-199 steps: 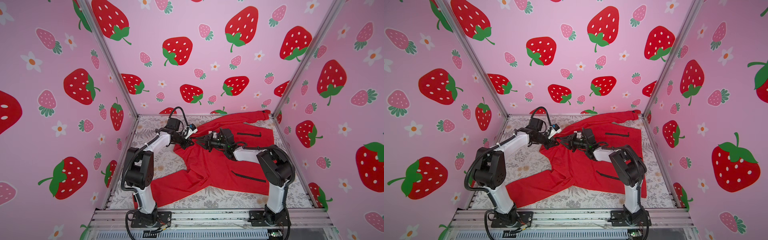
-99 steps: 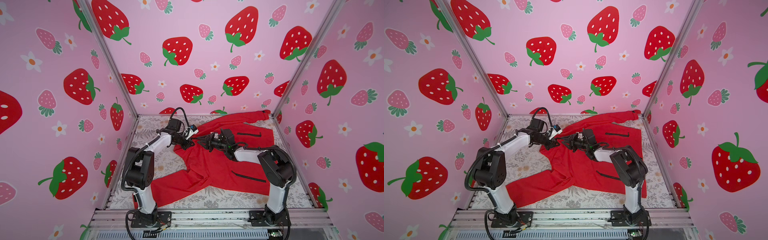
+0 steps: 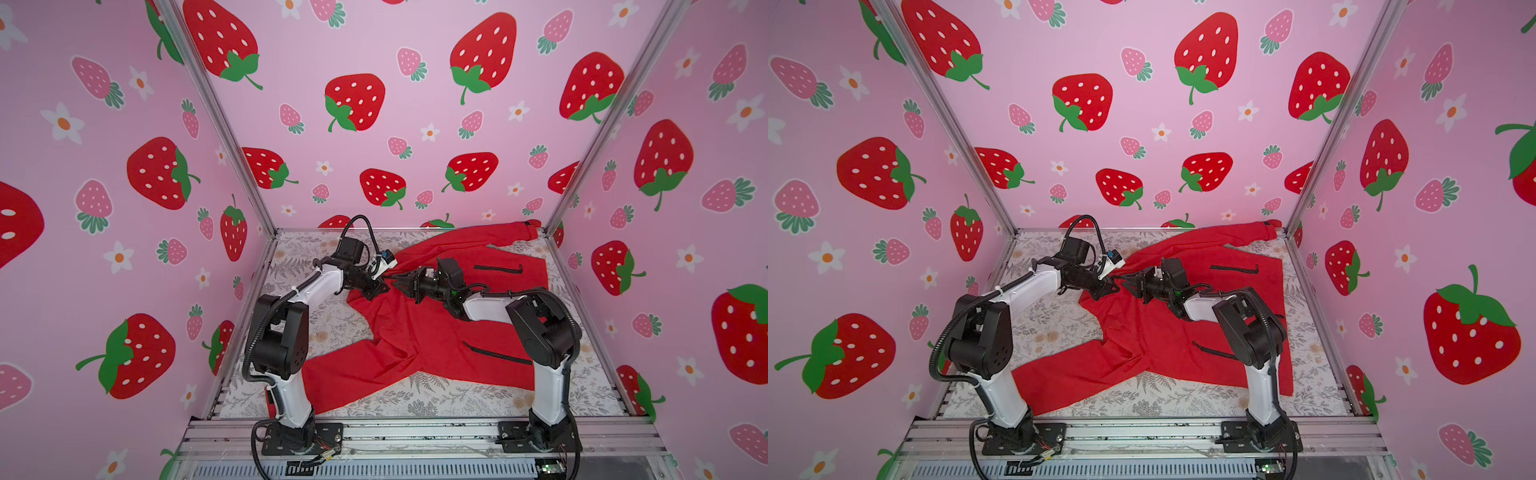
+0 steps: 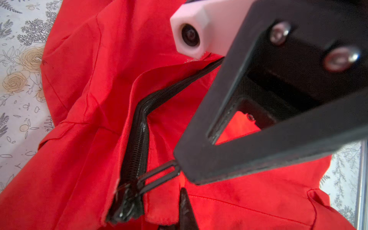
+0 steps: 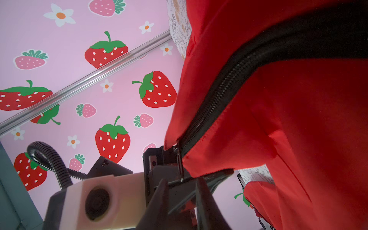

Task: Unzip the jacket
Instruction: Unzip the zipper on the jacket.

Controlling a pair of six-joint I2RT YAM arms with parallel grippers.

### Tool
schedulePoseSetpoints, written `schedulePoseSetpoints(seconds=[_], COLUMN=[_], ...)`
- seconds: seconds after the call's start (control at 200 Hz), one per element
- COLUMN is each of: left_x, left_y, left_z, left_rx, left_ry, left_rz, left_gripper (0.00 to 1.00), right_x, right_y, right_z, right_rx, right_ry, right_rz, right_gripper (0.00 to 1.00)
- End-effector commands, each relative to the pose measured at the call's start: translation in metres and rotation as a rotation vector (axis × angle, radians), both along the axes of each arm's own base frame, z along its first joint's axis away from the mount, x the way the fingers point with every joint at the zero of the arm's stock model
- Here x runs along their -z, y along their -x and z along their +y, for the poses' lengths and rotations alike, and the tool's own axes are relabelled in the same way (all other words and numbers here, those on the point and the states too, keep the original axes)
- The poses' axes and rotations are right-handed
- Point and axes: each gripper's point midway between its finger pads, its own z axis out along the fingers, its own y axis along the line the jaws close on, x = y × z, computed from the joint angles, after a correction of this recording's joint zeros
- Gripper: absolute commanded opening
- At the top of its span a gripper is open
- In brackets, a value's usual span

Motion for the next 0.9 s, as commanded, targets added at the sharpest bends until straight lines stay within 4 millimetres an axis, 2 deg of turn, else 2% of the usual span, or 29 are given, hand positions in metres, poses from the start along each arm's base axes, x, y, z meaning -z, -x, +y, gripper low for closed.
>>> schedulePoseSetpoints(seconds=[0.0,0.16,0.475,0.706,0.896], left_x=[-0.006,-0.006,-0.006,-0.007,-0.007], left_y=[0.005,0.005,0.005,0.006,0.006], left_z=[-0.006,-0.006,-0.006,-0.006,-0.007], left_rx=[0.042,0.043,0.042,0.044,0.047], left_ry=[0.007,0.008,0.004,0.006,0.001], left_rz=[-0.026,-0.023,-0.026,-0.025,-0.029], left_gripper=[0.0,0.0,0.0,0.0,0.0], right_x=[-0.017,-0.013,-0.004,-0.006,-0.001], right_y=[-0.008,-0.006,-0.005,-0.008,-0.007], right_z=[0.006,0.01,0.013,0.014,0.016], right_rx=[0.028,0.023,0.022,0.032,0.034], right_ry=[-0.058,-0.056,-0.052,-0.06,-0.058], right_rz=[0.002,0.018,0.036,0.031,0.045], right_gripper=[0.26,0.21,0.18,0.17,0.1])
